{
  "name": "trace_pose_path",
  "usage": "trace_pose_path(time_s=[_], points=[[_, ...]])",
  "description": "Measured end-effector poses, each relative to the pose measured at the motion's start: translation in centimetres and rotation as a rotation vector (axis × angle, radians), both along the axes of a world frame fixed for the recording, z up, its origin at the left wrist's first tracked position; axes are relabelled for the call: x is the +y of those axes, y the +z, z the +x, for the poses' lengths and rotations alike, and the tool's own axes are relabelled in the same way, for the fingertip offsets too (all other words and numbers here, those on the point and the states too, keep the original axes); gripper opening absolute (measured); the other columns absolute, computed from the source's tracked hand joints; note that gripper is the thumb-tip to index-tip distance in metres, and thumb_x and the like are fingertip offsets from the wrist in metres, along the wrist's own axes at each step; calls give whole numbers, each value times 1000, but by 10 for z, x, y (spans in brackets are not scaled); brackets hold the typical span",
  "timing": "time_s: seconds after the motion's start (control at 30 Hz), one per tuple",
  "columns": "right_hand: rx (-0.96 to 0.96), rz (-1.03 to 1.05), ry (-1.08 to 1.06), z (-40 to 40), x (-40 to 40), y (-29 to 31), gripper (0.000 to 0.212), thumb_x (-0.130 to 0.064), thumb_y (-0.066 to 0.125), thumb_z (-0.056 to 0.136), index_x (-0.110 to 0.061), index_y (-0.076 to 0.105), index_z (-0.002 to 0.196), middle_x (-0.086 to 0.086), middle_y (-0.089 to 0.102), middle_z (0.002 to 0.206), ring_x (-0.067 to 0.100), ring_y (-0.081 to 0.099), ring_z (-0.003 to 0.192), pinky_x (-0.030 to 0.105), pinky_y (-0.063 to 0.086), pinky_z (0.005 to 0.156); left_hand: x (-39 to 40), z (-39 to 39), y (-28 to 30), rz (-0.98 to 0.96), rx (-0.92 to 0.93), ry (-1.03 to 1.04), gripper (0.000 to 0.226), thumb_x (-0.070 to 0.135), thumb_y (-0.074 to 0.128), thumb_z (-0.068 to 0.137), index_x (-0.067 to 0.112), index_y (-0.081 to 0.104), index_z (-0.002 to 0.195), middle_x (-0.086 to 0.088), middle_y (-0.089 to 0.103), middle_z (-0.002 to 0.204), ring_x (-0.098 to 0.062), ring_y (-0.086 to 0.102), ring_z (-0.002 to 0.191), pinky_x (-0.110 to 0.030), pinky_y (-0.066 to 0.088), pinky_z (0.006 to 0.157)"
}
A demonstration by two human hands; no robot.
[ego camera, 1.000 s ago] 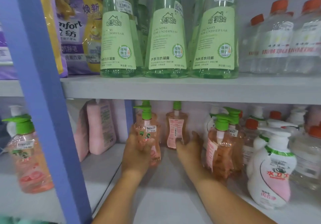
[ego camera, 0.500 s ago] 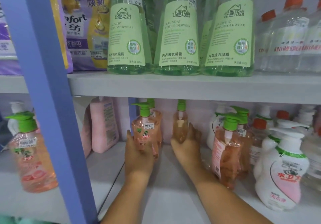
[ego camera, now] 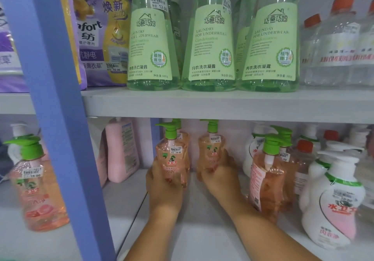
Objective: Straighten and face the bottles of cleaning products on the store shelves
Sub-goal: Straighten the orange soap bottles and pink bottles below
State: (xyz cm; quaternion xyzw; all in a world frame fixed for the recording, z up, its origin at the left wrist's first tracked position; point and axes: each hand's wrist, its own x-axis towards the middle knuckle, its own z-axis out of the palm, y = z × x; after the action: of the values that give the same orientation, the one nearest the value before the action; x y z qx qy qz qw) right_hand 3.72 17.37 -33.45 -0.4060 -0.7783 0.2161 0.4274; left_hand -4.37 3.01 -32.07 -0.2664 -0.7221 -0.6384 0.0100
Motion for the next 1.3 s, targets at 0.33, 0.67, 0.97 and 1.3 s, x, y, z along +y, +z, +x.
trace_pose_path(time_s=[0.33, 0.67, 0.97, 1.3], points=[[11, -12, 154, -15, 6, -7, 58, -10, 72, 90, 0, 50, 143, 24, 58, 127, 40, 63, 110, 37, 50, 90, 4, 0, 1, -7, -15, -91, 56, 14, 62, 98, 17, 43, 150, -12, 61, 134, -32, 60, 123, -49, 48, 105], [-16, -60, 132, -17, 4, -8, 77, -12, 66, 93, -2, 28, 158, 26, 45, 138, 40, 54, 121, 37, 45, 103, 4, -3, -3, -62, -121, -133, 68, 51, 37, 98, 21, 37, 159, -14, 56, 143, -28, 57, 129, -42, 39, 116], [160, 120, 111, 69, -68, 37, 27, -16, 61, 93, -22, 70, 118, -1, 63, 109, 17, 64, 89, 32, 54, 82, 5, -5, -3, -202, -122, -40, 82, 19, 58, 102, 12, 7, 165, -16, 33, 162, -33, 37, 147, -40, 29, 120], [94, -32, -201, 142, -77, 30, 79, -34, 75, 87, -4, 37, 149, 25, 55, 135, 41, 58, 117, 44, 50, 96, -29, 52, 6, -205, 12, -175, 58, 15, 57, 99, 11, 39, 154, -15, 48, 151, -36, 53, 131, -42, 45, 108]])
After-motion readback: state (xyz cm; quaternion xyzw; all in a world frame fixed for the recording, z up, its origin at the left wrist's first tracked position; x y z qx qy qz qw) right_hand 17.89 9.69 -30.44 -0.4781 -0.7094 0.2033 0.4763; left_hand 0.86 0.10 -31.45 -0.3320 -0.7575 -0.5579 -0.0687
